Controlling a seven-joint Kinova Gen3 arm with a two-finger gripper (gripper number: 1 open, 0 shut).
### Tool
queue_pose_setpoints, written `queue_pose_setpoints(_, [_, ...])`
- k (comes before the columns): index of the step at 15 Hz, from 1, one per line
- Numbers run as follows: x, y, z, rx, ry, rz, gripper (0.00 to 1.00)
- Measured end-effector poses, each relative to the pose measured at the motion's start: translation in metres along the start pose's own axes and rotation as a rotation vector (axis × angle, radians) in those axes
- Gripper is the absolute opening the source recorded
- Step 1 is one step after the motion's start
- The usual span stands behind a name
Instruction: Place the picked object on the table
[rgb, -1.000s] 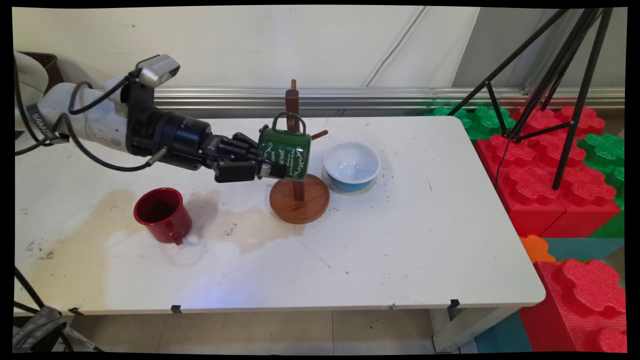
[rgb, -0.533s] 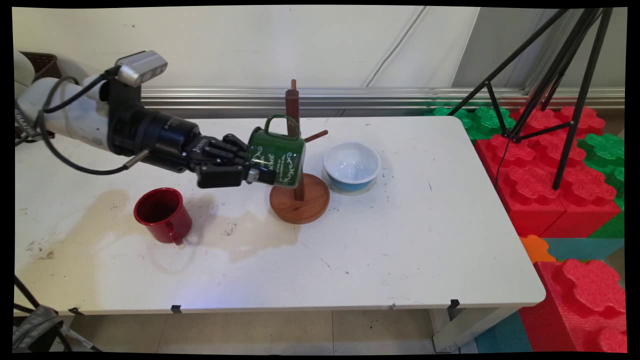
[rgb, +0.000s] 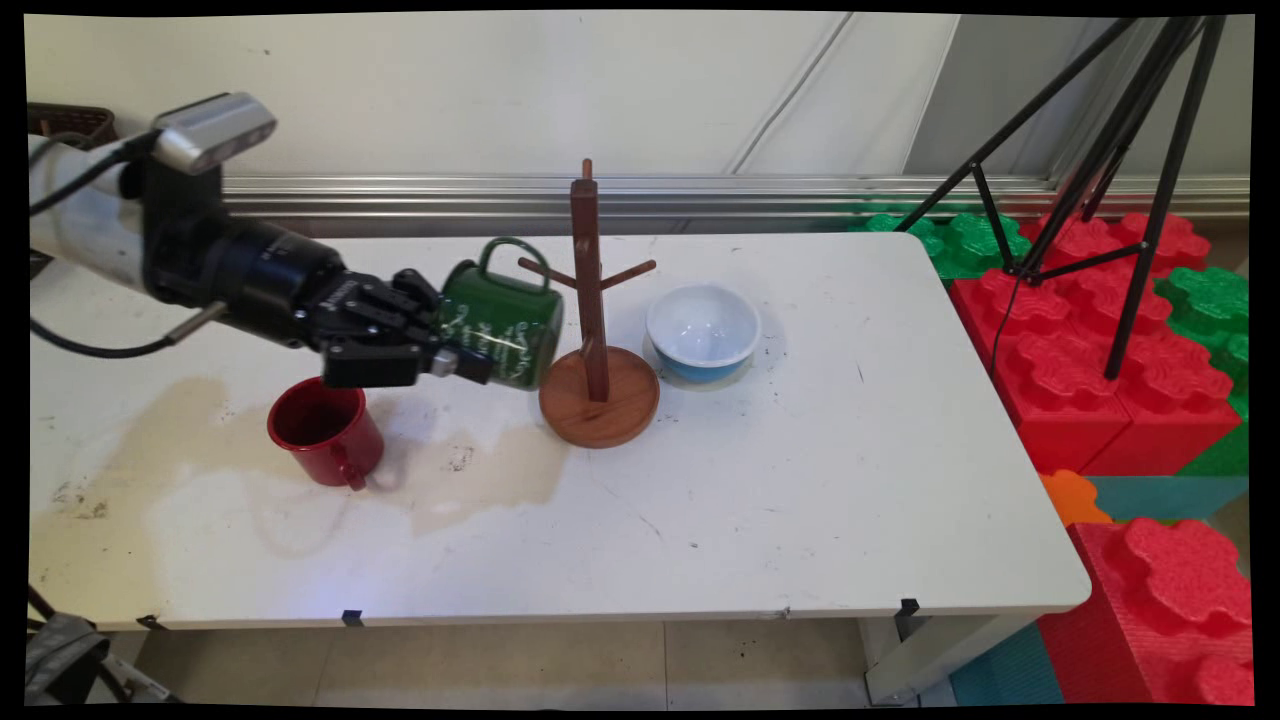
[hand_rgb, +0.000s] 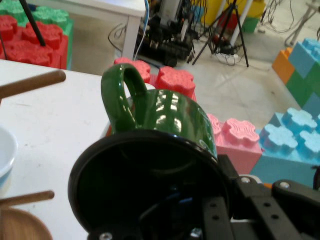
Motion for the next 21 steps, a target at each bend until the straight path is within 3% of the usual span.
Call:
queue_pose_setpoints(9, [0.006, 0.009, -0.044, 0.038, -0.074, 0.08, 0.0])
queue_pose_setpoints(21, [0.011, 0.005, -0.106, 0.152, -0.262, 0.244, 0.0])
